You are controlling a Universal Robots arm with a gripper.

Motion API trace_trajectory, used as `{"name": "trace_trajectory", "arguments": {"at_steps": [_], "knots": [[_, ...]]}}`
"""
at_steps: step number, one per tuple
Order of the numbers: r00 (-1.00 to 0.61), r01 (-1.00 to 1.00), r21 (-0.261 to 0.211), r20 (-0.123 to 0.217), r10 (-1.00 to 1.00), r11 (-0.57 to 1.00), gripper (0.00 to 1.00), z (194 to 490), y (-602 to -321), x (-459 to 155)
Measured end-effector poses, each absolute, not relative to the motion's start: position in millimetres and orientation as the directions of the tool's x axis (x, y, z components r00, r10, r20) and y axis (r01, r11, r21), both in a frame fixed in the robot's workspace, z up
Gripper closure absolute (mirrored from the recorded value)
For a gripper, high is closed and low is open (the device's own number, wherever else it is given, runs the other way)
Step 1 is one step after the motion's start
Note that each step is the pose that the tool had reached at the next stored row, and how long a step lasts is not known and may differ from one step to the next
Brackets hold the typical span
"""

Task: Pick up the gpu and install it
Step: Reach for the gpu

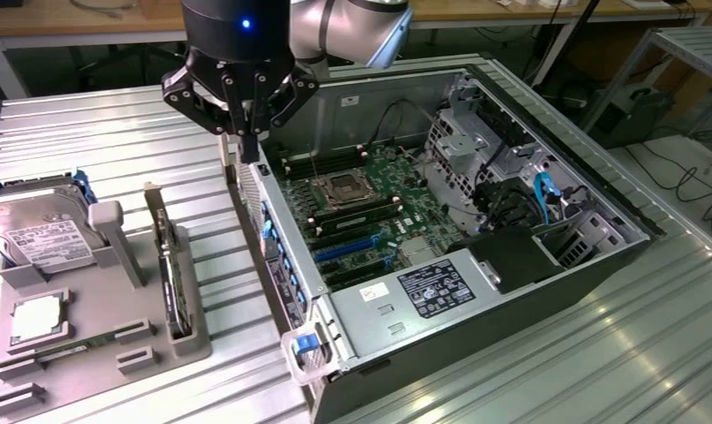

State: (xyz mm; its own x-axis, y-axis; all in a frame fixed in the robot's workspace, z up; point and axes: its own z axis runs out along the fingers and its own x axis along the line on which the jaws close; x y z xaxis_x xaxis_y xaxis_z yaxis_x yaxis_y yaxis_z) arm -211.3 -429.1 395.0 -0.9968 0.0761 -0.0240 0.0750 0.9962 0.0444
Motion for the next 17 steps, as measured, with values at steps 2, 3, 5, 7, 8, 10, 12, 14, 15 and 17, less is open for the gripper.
{"name": "trace_trajectory", "arguments": {"at_steps": [2,3,5,7,8,10,12,14,15,17], "knots": [[-0.997,0.075,0.044,-0.024,0.076,0.996,0.89,394.9,-429.2,-211.8],[-0.997,0.075,0.044,-0.024,0.076,0.996,0.89,394.9,-429.3,-212.0],[-0.997,0.075,0.045,-0.024,0.076,0.996,0.89,394.9,-429.4,-212.6],[-0.997,0.075,0.044,-0.024,0.076,0.996,0.89,394.9,-429.5,-213.3],[-0.997,0.075,0.044,-0.024,0.076,0.996,0.89,394.9,-429.7,-213.8],[-0.997,0.075,0.044,-0.023,0.076,0.996,0.89,394.9,-430.0,-214.6],[-0.997,0.075,0.044,-0.023,0.076,0.996,0.89,394.9,-430.2,-215.2],[-0.997,0.075,0.044,-0.023,0.076,0.996,0.89,394.9,-430.4,-215.6],[-0.997,0.075,0.044,-0.023,0.076,0.996,0.89,394.9,-430.4,-215.8],[-0.997,0.075,0.044,-0.023,0.076,0.996,0.89,394.8,-430.6,-216.3]]}}
